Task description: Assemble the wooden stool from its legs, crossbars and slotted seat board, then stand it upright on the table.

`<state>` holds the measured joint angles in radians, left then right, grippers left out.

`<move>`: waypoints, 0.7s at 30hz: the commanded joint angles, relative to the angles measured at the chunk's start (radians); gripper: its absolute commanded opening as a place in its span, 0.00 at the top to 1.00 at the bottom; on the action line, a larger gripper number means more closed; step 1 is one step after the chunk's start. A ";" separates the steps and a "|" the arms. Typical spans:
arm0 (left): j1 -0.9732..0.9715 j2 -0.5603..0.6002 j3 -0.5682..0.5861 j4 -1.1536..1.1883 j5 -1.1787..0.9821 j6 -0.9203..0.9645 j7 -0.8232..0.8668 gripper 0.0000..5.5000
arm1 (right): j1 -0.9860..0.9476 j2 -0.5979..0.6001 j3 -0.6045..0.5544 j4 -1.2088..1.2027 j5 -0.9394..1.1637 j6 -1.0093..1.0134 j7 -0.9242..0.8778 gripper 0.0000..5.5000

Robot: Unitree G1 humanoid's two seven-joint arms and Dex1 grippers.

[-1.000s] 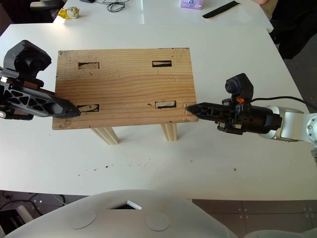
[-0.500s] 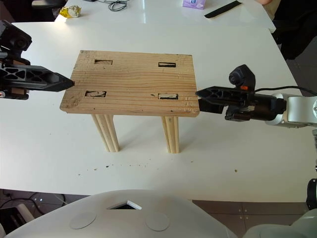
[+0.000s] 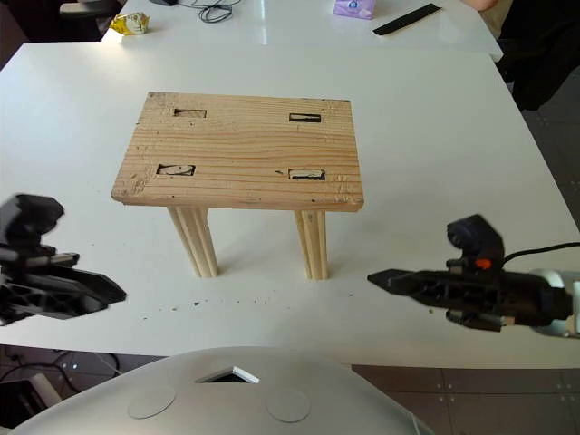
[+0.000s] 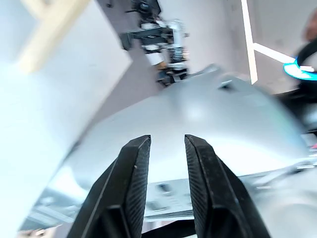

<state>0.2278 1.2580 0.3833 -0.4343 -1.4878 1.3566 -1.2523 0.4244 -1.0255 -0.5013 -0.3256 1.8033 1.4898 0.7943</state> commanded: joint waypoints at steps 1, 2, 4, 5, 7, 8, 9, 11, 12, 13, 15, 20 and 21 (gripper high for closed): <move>0.093 -0.113 -0.274 -0.045 0.621 -0.562 0.002 0.77 | 0.027 0.243 0.191 -0.222 -0.316 -0.239 -0.156 0.15; 0.059 -0.153 -0.315 -0.019 0.663 -0.593 0.040 0.77 | 0.007 0.275 0.233 -0.223 -0.363 -0.267 -0.177 0.15; 0.014 -0.221 -0.386 0.015 0.752 -0.670 0.081 0.77 | -0.027 0.327 0.302 -0.218 -0.429 -0.307 -0.205 0.15; -0.006 -0.252 -0.414 0.029 0.778 -0.689 0.094 0.77 | -0.045 0.352 0.334 -0.214 -0.459 -0.326 -0.216 0.15; -0.032 -0.317 -0.452 0.049 0.825 -0.734 0.124 0.77 | -0.101 0.394 0.382 -0.186 -0.506 -0.359 -0.228 0.15; -0.051 -0.346 -0.467 0.063 0.840 -0.743 0.136 0.77 | -0.129 0.412 0.396 -0.164 -0.530 -0.375 -0.236 0.15; -0.076 -0.377 -0.484 0.083 0.864 -0.760 0.152 0.77 | -0.154 0.422 0.409 -0.144 -0.567 -0.399 -0.231 0.15; -0.134 -0.439 -0.514 0.137 0.910 -0.790 0.185 0.77 | -0.219 0.443 0.426 -0.082 -0.646 -0.450 -0.232 0.15; -0.164 -0.472 -0.522 0.170 0.933 -0.807 0.211 0.77 | -0.261 0.454 0.433 -0.041 -0.681 -0.475 -0.231 0.15; -0.197 -0.501 -0.527 0.207 0.947 -0.815 0.223 0.77 | -0.306 0.470 0.435 0.000 -0.708 -0.496 -0.233 0.15; -0.273 -0.554 -0.541 0.305 1.002 -0.859 0.249 0.77 | -0.377 0.499 0.436 0.061 -0.753 -0.533 -0.232 0.15; -0.440 -0.658 -0.543 0.516 1.074 -0.940 0.273 0.77 | -0.503 0.548 0.452 0.188 -0.893 -0.649 -0.217 0.15; -0.456 -0.671 -0.538 0.539 1.080 -0.953 0.275 0.77 | -0.503 0.553 0.448 0.193 -0.917 -0.675 -0.214 0.15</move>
<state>-0.1732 0.6187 -0.1598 0.0446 -0.4401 0.4353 -0.9918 -0.0521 -0.4834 -0.0522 -0.1624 0.9466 0.8714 0.5792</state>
